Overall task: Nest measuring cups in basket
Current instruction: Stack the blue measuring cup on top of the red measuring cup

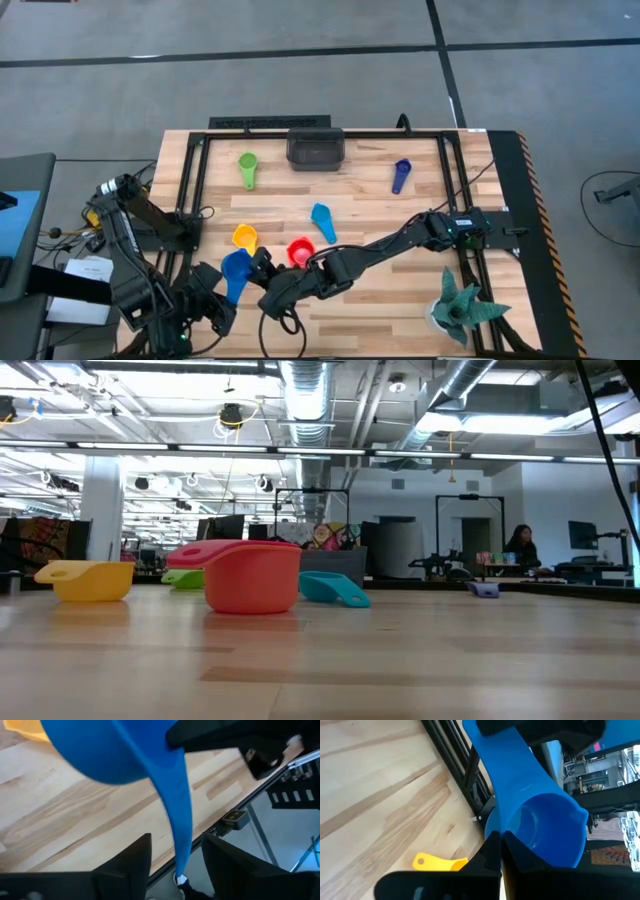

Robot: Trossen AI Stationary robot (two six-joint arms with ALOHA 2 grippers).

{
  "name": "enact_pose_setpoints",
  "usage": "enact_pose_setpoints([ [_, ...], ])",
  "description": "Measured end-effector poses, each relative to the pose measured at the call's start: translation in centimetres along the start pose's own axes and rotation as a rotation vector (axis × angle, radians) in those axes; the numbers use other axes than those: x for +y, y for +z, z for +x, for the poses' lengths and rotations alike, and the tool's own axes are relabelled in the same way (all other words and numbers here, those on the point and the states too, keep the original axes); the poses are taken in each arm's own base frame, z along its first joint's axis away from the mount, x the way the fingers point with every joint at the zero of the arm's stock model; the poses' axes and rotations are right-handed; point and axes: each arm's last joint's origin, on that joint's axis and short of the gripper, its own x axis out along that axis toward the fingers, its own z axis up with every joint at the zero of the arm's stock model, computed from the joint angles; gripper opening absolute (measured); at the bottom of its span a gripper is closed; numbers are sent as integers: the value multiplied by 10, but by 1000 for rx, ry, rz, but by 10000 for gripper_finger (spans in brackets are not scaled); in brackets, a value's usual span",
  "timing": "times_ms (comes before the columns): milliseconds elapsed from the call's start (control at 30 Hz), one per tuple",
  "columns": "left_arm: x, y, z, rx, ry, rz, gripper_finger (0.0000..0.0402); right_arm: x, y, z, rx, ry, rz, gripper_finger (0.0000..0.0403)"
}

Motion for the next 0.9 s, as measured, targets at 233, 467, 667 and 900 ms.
enact_pose_setpoints([
  [233, -2, 4, 1, -18, -14, 10, 123, 0, 0, 0, 0, 1, -3, 11],
  [467, -2, 5, 1, -20, -12, 28, 103, 1, 0, 1, -1, 1, -3, 9],
  [667, -2, 5, 1, -20, -11, 46, 59, 1, 0, 1, -1, 2, -15, 11],
  [900, -2, 5, 1, -20, -14, 64, 5, 1, 0, 1, -1, 2, -19, 12],
])
